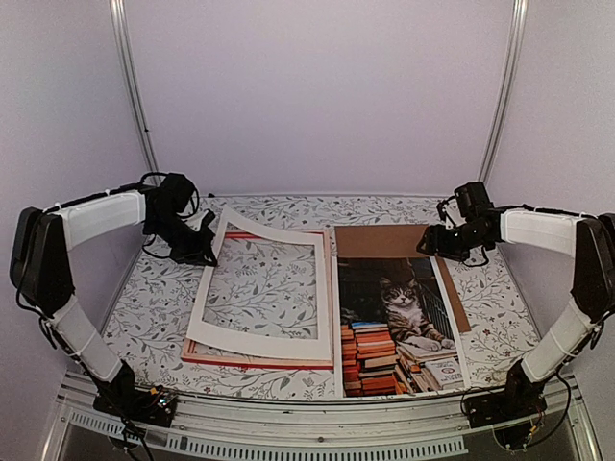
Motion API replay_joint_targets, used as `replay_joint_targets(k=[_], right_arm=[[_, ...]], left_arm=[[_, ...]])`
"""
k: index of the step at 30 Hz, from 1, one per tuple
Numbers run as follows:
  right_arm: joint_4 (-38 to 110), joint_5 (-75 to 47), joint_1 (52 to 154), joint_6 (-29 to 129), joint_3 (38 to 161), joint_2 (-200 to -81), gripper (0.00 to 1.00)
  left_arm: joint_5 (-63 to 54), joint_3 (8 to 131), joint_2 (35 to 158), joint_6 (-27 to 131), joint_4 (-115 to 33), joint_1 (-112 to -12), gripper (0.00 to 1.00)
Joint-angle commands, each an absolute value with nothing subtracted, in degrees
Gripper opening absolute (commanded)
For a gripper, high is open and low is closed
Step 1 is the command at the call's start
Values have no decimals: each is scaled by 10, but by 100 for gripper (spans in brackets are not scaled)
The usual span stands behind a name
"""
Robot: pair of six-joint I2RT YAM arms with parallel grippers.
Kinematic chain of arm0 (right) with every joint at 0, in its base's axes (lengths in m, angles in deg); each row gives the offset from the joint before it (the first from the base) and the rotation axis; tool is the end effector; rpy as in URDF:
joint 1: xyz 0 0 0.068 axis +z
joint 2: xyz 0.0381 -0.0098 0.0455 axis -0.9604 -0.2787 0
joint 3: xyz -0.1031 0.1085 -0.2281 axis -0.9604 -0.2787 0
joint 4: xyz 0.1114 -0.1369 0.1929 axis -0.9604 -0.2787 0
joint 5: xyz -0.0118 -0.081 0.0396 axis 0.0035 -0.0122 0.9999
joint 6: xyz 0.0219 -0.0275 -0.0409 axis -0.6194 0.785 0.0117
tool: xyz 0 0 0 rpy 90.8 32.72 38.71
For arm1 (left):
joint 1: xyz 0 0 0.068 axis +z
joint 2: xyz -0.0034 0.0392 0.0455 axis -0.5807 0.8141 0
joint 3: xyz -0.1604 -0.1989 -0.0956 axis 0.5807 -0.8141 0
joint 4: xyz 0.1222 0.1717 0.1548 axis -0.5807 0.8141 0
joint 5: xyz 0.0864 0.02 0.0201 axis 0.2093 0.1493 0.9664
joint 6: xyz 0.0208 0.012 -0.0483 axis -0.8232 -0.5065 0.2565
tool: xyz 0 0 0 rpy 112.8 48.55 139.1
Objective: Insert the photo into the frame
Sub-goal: Place the mat board on the glass panel.
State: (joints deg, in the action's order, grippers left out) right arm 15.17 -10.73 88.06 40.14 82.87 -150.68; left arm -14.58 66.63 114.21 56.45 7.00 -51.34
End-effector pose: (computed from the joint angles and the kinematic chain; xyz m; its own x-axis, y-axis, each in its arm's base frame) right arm 0.3174 0.0878 0.2125 -0.8474 0.0783 -0.5252 -0.1142 0.9390 0.3244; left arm 0.3049 -0.0981 0.2335 -0.9673 -0.0025 -0.2537 0.0977 0.9193 -0.3813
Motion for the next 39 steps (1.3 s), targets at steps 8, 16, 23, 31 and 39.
replay_joint_targets(k=[8,16,23,31,39], right_arm=[[176,-101,885,408,817,-1522,70],[168,-110,887,407,818,-1519,70],[166,-112,888,405,817,-1520,70],[161,-117,890,405,819,-1516,70],[158,-119,890,405,821,-1518,70]], left_arm=[[-84,708,1190,525,99,-506,0],[-96,682,1195,541,61,-504,0],[-112,644,1174,576,18,-503,0],[-111,618,1160,597,-16,-497,0],[-115,613,1158,603,-36,-492,0]])
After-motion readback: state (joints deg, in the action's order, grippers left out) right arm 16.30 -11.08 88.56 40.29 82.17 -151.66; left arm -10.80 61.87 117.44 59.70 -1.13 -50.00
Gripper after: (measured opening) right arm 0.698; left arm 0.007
